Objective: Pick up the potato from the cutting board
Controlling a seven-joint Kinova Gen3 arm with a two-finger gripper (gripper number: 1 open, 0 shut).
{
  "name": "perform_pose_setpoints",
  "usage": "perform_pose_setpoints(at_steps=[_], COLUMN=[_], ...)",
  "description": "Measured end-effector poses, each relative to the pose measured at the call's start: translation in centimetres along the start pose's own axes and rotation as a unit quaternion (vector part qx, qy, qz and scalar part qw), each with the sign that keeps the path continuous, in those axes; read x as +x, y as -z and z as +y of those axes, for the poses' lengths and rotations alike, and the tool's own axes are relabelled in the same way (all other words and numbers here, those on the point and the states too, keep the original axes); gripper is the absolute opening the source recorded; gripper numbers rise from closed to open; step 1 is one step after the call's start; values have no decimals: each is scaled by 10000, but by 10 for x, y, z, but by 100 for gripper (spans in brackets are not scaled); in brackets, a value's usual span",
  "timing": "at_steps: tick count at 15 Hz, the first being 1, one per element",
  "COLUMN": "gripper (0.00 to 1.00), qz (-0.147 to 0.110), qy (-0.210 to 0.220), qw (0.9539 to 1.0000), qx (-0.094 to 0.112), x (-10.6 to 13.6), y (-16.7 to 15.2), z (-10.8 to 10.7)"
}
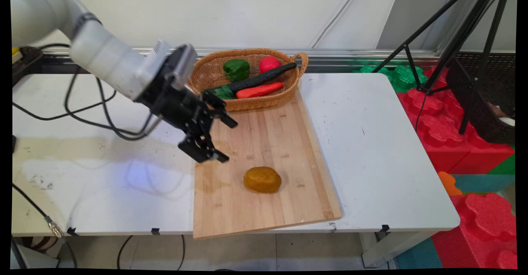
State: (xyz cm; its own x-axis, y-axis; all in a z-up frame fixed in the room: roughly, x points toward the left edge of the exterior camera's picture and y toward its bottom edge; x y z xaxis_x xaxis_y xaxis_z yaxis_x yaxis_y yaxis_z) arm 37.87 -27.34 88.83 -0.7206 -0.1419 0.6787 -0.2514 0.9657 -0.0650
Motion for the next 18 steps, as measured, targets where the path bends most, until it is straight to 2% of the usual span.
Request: perform_pose_setpoints(at_steps=[7, 18], gripper=[100, 100], qz=[-396, -729], qy=[-284, -431], qw=[9987, 9960], qx=[-176, -291], x=[7, 8], y=[-73, -133], z=[2, 0])
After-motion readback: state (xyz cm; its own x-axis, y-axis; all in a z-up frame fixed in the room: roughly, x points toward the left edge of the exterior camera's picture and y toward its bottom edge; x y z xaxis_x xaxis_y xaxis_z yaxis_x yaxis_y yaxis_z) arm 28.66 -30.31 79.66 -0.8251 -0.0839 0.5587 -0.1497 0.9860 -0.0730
